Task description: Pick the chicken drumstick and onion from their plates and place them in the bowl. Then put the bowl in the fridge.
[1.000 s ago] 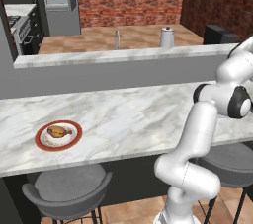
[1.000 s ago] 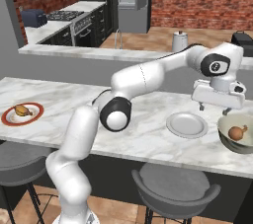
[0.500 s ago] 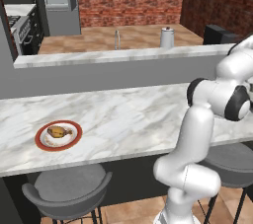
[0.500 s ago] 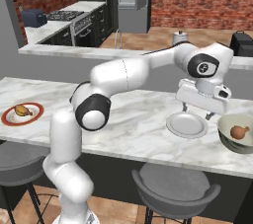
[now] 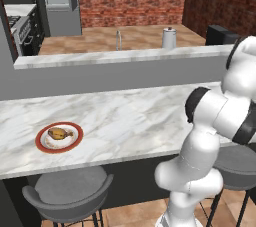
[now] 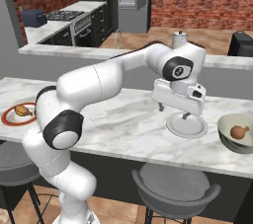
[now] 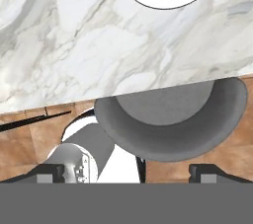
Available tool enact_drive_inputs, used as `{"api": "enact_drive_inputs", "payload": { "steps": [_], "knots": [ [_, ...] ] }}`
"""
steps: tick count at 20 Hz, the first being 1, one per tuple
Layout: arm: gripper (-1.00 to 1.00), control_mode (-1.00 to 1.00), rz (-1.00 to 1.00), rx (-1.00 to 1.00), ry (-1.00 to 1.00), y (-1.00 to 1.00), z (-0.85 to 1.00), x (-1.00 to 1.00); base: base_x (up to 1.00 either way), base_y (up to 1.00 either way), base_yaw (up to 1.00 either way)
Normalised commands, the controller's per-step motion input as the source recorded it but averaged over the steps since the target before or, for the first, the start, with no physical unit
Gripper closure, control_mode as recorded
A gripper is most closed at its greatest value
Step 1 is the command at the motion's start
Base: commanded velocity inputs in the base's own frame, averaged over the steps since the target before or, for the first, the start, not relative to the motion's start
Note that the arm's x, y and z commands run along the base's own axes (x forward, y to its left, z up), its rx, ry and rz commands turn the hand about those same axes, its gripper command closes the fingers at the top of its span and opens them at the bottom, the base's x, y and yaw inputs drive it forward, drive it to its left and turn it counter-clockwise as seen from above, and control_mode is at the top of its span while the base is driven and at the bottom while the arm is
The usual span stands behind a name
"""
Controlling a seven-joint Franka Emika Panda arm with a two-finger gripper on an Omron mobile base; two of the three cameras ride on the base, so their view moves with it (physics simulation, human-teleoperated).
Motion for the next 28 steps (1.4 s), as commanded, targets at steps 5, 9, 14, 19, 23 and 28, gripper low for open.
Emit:
{"api": "enact_drive_inputs", "payload": {
  "steps": [5, 9, 14, 19, 23, 28],
  "knots": [
    [-1.0, -1.0, 0.0, -0.08, -0.01, 0.79, 0.09, -0.06, 0.0, 0.0, 0.0],
    [-1.0, -1.0, 0.0, -0.08, 0.0, 0.8, 0.06, 0.0, 0.0, 0.0, 0.0],
    [-1.0, -1.0, 0.0, -0.01, 0.0, 0.76, 0.05, 0.0, 0.0, 0.0, 0.0],
    [-1.0, -1.0, 0.0, 0.0, 0.01, 0.8, 0.05, 0.0, 0.0, 0.0, 0.0],
    [-1.0, -1.0, 0.0, 0.0, 0.08, 0.76, 0.09, 0.01, 0.0, 0.0, 0.0],
    [-1.0, -1.0, 0.0, 0.0, 0.13, 0.72, 0.13, 0.01, 0.0, 0.0, 0.0]
  ]
}}
